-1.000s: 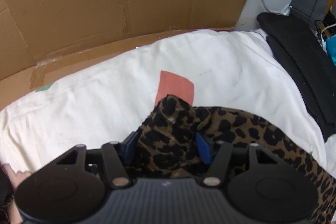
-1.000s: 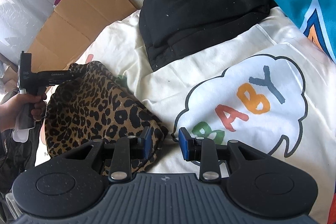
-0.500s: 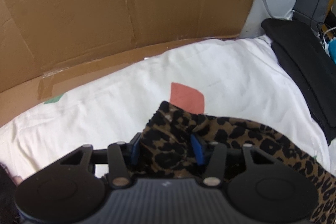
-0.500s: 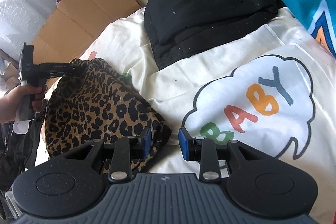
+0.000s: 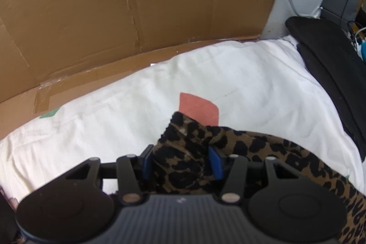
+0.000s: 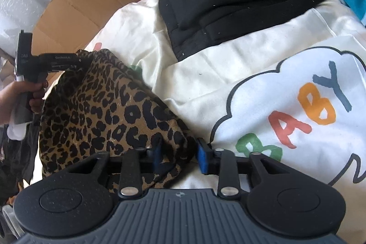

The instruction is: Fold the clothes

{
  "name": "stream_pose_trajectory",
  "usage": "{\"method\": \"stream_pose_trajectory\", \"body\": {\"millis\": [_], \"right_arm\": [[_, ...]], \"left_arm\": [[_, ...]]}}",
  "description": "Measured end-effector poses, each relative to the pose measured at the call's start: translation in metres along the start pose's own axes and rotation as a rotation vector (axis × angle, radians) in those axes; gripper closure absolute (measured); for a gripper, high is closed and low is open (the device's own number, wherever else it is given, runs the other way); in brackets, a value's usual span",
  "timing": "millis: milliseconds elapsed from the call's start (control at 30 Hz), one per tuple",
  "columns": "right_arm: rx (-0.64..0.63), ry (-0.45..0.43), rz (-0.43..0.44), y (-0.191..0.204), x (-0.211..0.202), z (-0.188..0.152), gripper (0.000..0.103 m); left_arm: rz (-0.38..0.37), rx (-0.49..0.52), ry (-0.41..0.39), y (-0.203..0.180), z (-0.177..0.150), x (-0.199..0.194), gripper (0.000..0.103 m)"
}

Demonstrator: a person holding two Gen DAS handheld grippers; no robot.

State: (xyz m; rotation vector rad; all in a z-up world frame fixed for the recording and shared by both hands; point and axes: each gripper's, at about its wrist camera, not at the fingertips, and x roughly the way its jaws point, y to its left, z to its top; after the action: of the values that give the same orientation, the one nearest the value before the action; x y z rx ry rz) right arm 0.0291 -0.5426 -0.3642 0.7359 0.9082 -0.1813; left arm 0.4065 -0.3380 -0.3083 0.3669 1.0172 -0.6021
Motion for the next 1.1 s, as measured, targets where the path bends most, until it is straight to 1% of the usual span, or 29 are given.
{"method": "stream_pose_trajectory", "body": {"millis": [33, 133, 267, 333, 400, 433, 467, 533, 600, 700, 767, 867, 967, 1100], "right_arm": [[0.009, -0.001, 0.008, -0.002, -0.001, 0.000, 0.097], [-0.004, -0.040, 0.015, 0.000, -0.012, -0.001, 0.098], [0.023, -0.088, 0.002, -0.002, -0.024, 0.002, 0.099], [0.026, -0.077, -0.012, -0.002, -0.020, 0.002, 0.099], [0.013, -0.040, -0.036, 0.001, -0.012, 0.001, 0.096], [0.004, -0.025, -0.051, 0.003, -0.011, 0.001, 0.095], [-0.004, -0.013, -0.065, 0.005, -0.011, 0.001, 0.091], [-0.007, -0.020, -0.079, 0.008, -0.019, 0.000, 0.082], [0.008, -0.036, -0.076, 0.008, -0.027, -0.002, 0.063], [0.045, -0.065, -0.059, 0.005, -0.040, -0.006, 0.061], [0.050, -0.077, -0.063, 0.007, -0.046, -0.009, 0.061], [0.037, -0.093, -0.061, 0.013, -0.055, -0.011, 0.061], [0.004, -0.103, -0.053, 0.023, -0.064, -0.011, 0.061], [-0.055, -0.107, -0.036, 0.042, -0.075, -0.010, 0.061]], "left_arm": [[0.004, 0.000, -0.003, -0.002, 0.000, 0.001, 0.050], [0.001, -0.014, -0.006, -0.001, 0.000, 0.001, 0.049], [-0.007, -0.012, -0.003, 0.002, 0.001, -0.001, 0.045], [-0.007, -0.002, -0.004, 0.003, 0.001, -0.002, 0.045], [0.003, 0.002, -0.007, 0.001, 0.000, 0.000, 0.044], [0.009, 0.004, -0.009, 0.001, -0.001, 0.000, 0.040], [0.021, -0.002, -0.007, 0.001, -0.001, 0.000, 0.034], [0.046, -0.013, -0.004, 0.001, 0.000, 0.001, 0.030], [0.043, -0.017, -0.005, 0.003, -0.001, -0.005, 0.030], [0.052, -0.009, -0.018, 0.007, -0.004, -0.022, 0.029], [0.069, -0.015, -0.037, 0.013, -0.008, -0.038, 0.029], [0.054, -0.031, -0.067, 0.023, -0.017, -0.065, 0.029], [0.041, -0.073, -0.090, 0.034, -0.031, -0.094, 0.028], [0.005, -0.157, -0.117, 0.043, -0.069, -0.134, 0.028]]}}
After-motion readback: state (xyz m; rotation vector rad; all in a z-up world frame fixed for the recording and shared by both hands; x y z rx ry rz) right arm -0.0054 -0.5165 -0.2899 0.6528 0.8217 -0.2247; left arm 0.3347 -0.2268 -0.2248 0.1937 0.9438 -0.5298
